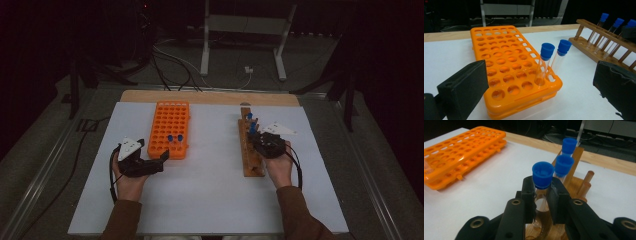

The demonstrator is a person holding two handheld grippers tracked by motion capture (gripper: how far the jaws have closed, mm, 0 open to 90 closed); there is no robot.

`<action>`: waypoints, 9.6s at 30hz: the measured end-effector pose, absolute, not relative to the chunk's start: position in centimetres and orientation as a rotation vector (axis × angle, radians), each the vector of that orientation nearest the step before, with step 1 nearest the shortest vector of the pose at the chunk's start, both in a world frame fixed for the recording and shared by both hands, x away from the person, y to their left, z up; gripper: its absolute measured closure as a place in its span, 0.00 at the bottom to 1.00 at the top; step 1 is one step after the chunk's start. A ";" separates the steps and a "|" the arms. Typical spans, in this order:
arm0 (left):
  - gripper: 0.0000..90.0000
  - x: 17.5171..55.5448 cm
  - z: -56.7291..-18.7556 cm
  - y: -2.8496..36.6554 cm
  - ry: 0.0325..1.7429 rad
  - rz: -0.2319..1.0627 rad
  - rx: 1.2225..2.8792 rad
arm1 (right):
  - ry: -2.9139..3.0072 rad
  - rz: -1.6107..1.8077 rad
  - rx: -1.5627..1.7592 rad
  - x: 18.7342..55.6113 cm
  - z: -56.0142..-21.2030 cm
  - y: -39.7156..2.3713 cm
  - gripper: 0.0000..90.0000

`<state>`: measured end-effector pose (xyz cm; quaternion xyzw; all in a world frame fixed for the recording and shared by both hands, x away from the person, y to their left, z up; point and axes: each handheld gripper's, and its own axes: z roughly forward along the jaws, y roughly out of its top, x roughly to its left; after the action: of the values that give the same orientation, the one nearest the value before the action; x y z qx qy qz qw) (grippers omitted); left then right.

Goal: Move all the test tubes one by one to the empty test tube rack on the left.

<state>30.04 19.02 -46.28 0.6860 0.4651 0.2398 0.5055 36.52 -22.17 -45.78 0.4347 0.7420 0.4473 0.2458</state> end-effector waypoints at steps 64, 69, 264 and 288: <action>0.01 29.9 -45.8 18.8 1.023 0.621 1.657 | 2.115 1.369 1.001 34.5 -40.9 -16.8 0.86; 0.01 29.9 -45.7 18.8 1.042 0.596 1.664 | 2.137 1.393 0.984 34.3 -40.8 -15.6 0.86; 0.01 28.8 -47.1 21.5 1.144 0.583 1.715 | 2.045 1.349 1.223 34.1 -42.1 -24.6 0.05; 0.01 29.1 -47.9 20.6 1.143 0.597 1.740 | 2.066 1.197 1.294 39.4 -45.6 -23.2 0.37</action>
<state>29.06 20.56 -47.90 0.7096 0.4662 0.2434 0.4690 39.36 -23.21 -45.59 0.4657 0.7435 0.4309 0.2112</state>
